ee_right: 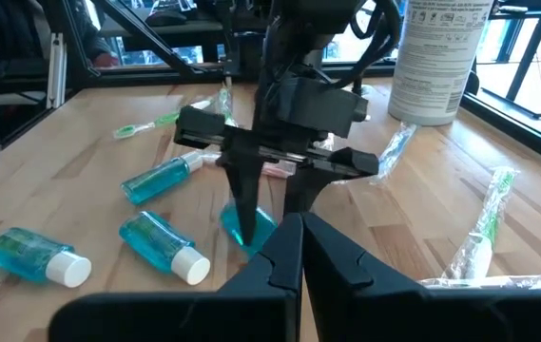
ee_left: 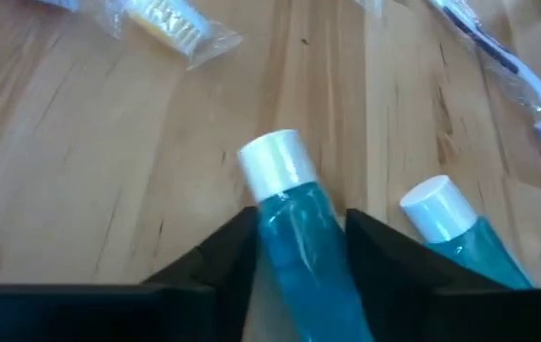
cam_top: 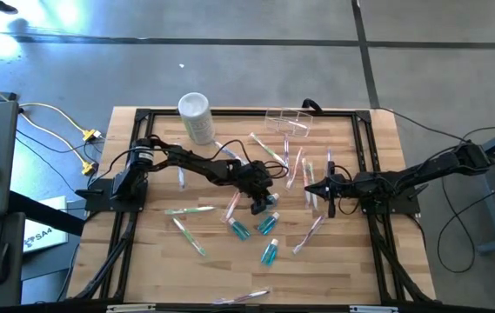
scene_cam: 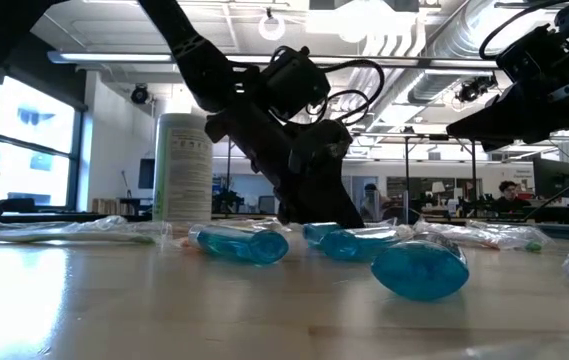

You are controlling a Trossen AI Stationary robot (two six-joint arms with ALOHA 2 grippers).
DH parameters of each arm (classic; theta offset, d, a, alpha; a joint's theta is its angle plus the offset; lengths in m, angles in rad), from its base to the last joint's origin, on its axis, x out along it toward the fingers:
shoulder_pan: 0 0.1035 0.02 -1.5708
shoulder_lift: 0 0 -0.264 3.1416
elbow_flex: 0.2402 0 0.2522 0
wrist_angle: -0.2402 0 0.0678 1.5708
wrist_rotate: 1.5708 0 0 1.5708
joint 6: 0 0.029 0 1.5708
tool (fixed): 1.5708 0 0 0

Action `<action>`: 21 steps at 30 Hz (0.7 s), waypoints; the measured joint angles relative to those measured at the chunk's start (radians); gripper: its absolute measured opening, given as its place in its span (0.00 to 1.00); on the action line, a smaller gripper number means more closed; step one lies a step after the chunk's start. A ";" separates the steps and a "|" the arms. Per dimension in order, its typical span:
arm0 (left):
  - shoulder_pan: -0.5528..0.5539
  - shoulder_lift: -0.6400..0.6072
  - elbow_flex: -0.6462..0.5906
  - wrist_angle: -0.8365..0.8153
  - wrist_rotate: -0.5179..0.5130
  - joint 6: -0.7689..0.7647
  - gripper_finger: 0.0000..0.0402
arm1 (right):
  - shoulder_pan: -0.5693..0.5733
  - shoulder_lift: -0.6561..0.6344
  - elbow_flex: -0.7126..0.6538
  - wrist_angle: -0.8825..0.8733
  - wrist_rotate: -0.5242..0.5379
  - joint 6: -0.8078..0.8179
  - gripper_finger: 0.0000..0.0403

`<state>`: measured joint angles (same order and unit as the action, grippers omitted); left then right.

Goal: Pick & Place toothbrushing station
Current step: Put the blue mouthwash into the transparent organizer

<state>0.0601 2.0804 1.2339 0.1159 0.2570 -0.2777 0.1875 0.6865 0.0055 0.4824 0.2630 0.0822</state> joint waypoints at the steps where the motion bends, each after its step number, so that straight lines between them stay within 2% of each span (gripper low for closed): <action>1: 0.000 0.000 0.000 -0.003 0.004 0.000 0.28 | 0.000 0.000 0.000 0.000 0.000 0.000 0.01; 4: -0.002 0.000 0.000 -0.006 0.012 0.000 0.16 | 0.000 0.000 0.000 0.000 0.000 0.000 0.01; 12: -0.001 -0.012 -0.002 -0.025 0.018 0.015 0.15 | 0.000 0.000 0.000 0.000 0.000 0.000 0.01; 21: -0.007 -0.163 -0.006 -0.115 -0.181 0.207 0.15 | 0.000 0.000 0.000 0.049 -0.004 0.068 0.01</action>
<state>0.0532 1.9175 1.2278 0.0010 0.0757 -0.0711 0.1876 0.6865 0.0055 0.5318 0.2592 0.1504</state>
